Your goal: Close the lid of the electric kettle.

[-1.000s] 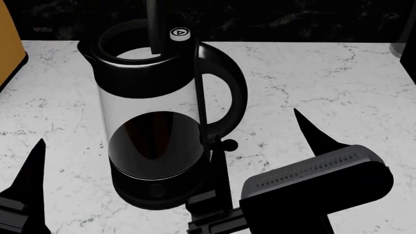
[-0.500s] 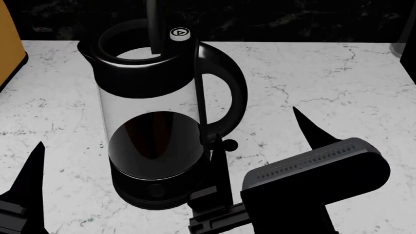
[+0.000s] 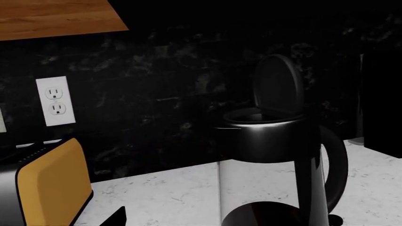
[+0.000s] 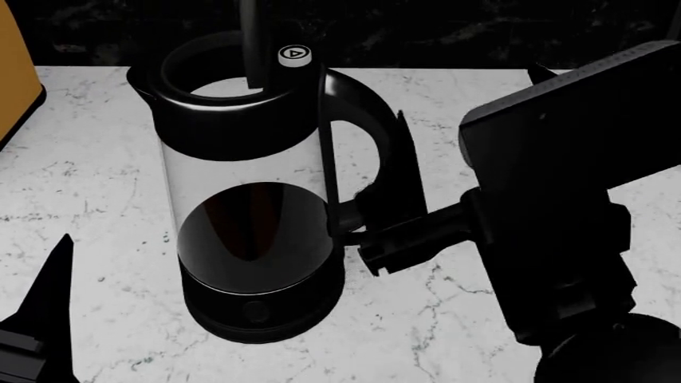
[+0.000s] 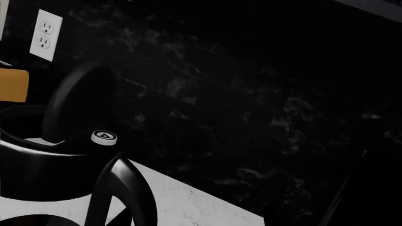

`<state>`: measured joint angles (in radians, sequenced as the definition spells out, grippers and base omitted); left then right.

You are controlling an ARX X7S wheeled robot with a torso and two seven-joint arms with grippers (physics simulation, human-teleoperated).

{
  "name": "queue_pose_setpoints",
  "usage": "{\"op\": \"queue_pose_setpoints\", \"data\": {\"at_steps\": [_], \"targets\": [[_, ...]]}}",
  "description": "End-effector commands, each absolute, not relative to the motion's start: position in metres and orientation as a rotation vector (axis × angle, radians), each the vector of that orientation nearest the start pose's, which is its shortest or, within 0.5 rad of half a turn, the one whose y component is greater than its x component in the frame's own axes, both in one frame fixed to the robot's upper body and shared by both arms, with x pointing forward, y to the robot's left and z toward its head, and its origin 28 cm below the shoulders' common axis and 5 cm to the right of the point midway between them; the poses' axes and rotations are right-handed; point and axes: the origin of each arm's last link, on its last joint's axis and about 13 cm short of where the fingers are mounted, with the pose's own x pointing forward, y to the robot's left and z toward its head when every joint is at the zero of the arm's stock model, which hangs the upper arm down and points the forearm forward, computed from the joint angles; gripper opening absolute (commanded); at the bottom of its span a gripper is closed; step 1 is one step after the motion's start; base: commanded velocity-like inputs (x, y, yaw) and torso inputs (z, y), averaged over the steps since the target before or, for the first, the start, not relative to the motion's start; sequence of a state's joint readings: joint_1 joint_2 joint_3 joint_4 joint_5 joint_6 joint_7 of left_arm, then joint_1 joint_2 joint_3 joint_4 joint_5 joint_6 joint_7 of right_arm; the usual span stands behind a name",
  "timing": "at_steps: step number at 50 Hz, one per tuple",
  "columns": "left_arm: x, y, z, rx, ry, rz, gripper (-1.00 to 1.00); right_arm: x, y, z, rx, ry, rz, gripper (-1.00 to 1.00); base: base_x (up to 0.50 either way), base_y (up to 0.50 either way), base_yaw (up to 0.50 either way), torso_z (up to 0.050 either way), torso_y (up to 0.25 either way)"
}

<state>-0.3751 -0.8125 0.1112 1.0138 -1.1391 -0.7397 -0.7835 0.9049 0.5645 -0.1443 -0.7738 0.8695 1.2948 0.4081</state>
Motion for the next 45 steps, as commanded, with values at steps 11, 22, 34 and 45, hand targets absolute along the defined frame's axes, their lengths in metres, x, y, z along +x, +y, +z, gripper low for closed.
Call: {"op": "queue_pose_setpoints", "data": {"at_steps": [11,22,34,45], "targets": [[0.158,0.233,0.212,0.088,-0.193,-0.152,1.0,0.246,-0.138,0.35,-0.426,-0.215,0.158,1.0,0.0,0.0,0.0,0.0,0.0],[0.155,0.235,0.208,0.078,-0.189,-0.144,1.0,0.262,-0.137,0.371,-0.432,-0.22,0.205,1.0,0.0,0.0,0.0,0.0,0.0],[0.154,0.237,0.202,0.068,-0.174,-0.135,1.0,0.289,-0.125,0.374,-0.434,-0.191,0.238,1.0,0.0,0.0,0.0,0.0,0.0],[0.149,0.238,0.201,0.059,-0.184,-0.134,1.0,0.303,-0.124,0.362,-0.418,-0.155,0.235,1.0,0.0,0.0,0.0,0.0,0.0]]}}
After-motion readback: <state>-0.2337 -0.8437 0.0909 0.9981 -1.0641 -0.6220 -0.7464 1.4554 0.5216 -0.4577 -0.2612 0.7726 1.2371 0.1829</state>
